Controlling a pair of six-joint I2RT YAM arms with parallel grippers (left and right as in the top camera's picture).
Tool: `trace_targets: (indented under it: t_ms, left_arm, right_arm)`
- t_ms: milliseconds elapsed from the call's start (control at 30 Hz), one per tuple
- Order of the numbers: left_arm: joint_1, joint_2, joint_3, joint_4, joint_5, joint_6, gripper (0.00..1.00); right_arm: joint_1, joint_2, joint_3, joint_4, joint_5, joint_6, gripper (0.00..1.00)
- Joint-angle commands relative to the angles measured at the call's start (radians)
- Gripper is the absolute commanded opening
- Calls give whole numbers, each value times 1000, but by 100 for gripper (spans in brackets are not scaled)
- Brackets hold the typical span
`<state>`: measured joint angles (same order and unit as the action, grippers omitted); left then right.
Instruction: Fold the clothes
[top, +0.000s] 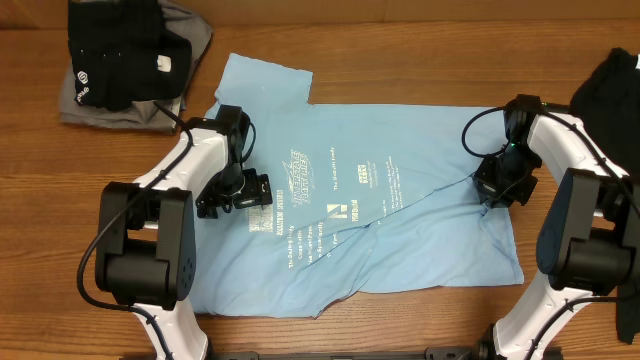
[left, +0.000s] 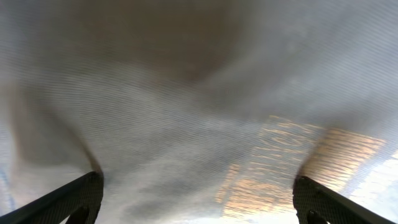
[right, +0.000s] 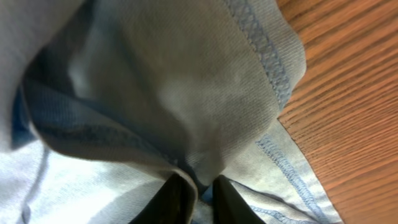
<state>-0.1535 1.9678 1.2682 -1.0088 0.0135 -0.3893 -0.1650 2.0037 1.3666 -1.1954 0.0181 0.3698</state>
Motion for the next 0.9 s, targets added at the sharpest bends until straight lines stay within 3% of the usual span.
trace_targets:
  t_ms: [0, 100, 333, 867]
  left_arm:
    - [21, 2, -5, 0, -38, -7, 99]
    - [36, 2, -6, 0, -50, -7, 97]
    - [78, 5, -79, 116, -49, -7, 96]
    - [247, 9, -121, 172, -100, 0, 97]
  right_arm:
    - [-6, -10, -6, 11, 7, 5, 17]
    - [-8, -10, 0, 13, 7, 5, 8]
    - [-11, -10, 29, 13, 7, 5, 4]
    - [-29, -10, 30, 43, 26, 9, 4]
